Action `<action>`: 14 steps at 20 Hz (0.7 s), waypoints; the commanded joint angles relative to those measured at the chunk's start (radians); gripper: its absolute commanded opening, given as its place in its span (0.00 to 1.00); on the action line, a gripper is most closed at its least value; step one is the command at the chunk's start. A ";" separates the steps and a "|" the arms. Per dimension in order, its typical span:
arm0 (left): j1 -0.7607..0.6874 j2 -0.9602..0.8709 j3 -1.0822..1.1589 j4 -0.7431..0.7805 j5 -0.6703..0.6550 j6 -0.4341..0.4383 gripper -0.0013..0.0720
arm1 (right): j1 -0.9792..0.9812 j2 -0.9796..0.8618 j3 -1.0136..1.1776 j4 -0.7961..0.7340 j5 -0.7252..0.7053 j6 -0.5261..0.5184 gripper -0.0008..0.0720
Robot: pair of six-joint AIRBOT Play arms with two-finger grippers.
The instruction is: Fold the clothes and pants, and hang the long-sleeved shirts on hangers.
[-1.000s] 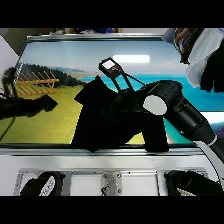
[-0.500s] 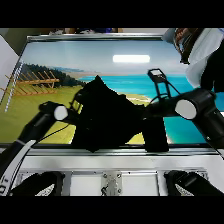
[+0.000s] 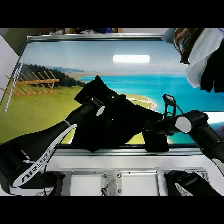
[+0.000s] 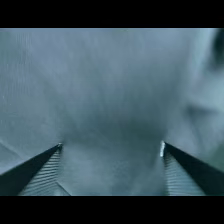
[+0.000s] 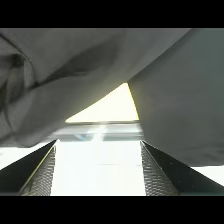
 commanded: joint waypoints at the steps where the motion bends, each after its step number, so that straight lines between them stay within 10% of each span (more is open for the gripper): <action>1: 0.008 -0.080 0.073 0.053 -0.038 -0.052 0.52 | 0.002 -0.077 -0.073 0.161 -0.113 0.069 0.77; 3: 0.038 -0.081 0.075 0.050 -0.042 -0.068 0.07 | 0.037 -0.148 -0.081 0.192 -0.119 0.069 0.77; 8: 0.109 -0.037 0.074 0.041 -0.108 -0.068 0.05 | 0.147 -0.306 -0.081 0.307 -0.296 0.042 0.76; 11: 0.150 0.062 0.074 0.042 -0.103 -0.068 0.05 | 0.152 -0.320 -0.080 0.335 -0.395 -0.006 0.29; 14: 0.187 0.170 0.074 0.040 -0.089 -0.068 0.05 | 0.152 -0.287 -0.079 0.395 -0.468 -0.012 0.30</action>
